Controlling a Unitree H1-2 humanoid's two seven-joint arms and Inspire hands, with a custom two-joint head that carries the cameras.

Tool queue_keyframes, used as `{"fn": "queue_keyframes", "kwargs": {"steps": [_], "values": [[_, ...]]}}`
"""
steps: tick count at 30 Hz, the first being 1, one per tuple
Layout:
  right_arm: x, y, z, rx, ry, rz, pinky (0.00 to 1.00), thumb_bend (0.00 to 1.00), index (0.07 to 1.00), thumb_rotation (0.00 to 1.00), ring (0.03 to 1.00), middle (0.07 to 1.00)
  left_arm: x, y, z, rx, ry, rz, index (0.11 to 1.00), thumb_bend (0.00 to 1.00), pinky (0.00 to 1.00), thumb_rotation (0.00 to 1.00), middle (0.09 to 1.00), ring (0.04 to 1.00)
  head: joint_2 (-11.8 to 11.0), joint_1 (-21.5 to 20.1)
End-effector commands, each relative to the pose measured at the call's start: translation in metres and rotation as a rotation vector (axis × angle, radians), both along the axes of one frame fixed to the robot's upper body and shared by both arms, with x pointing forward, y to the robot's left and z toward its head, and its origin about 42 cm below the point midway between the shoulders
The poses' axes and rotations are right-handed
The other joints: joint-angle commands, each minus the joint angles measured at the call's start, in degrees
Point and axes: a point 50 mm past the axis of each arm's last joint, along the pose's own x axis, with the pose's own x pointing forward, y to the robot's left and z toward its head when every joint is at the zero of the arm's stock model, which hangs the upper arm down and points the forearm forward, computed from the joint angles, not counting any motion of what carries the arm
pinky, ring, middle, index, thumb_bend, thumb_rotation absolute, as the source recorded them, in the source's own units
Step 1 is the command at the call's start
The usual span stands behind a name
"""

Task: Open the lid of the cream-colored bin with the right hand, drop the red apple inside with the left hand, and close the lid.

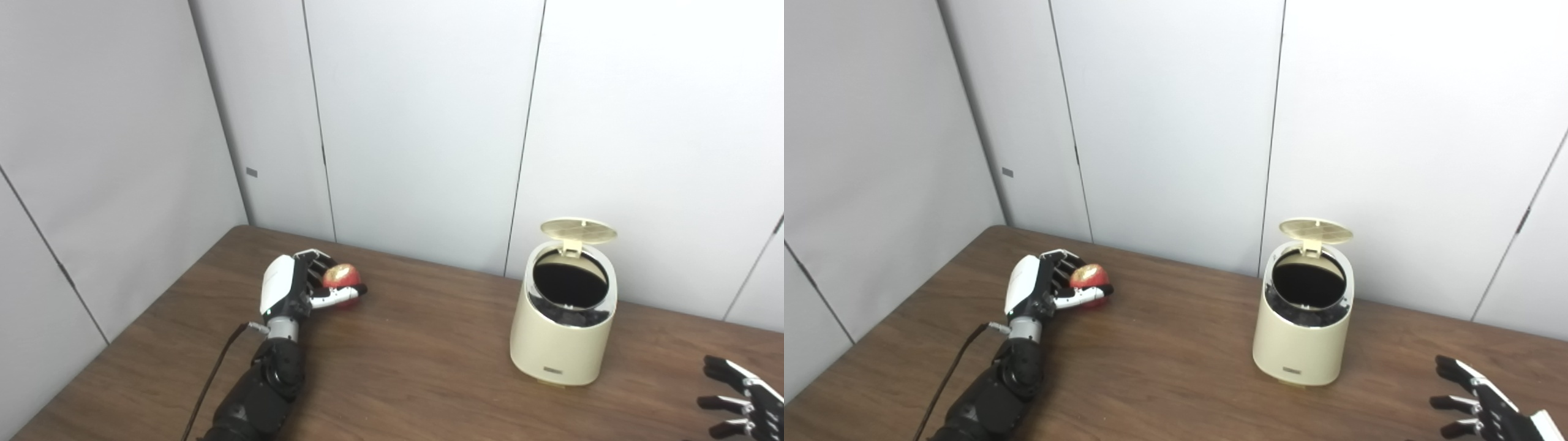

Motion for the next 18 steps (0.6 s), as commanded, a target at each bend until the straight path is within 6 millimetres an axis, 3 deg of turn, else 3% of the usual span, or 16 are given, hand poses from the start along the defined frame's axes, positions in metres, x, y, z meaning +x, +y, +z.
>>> {"fn": "queue_keyframes", "kwargs": {"steps": [1,6,12,18], "values": [[0.005,0.0,0.02,-0.011,-0.082,0.011,0.53,0.76,0.861,0.34,0.715,0.863,-0.001,-0.006,0.01,0.012,-0.077,-0.016,0.534,0.5,0.26,0.0,0.468,0.38,0.04,-0.53],[0.008,0.004,0.023,-0.008,-0.09,0.018,0.56,0.75,0.863,0.29,0.738,0.872,-0.005,-0.022,0.04,0.034,-0.153,-0.075,0.529,0.5,0.28,0.0,0.471,0.392,0.06,-0.86],[0.011,0.006,0.025,-0.018,-0.076,0.019,0.65,0.7,0.889,0.22,0.79,0.898,-0.012,-0.045,0.076,0.042,-0.238,-0.161,0.539,0.5,0.22,0.0,0.443,0.36,0.04,-0.75],[0.012,0.005,0.025,-0.01,-0.056,0.016,0.66,0.68,0.906,0.19,0.811,0.915,-0.022,-0.069,0.108,0.084,-0.295,-0.253,0.529,0.5,0.24,0.0,0.446,0.379,0.3,-1.23]]}}
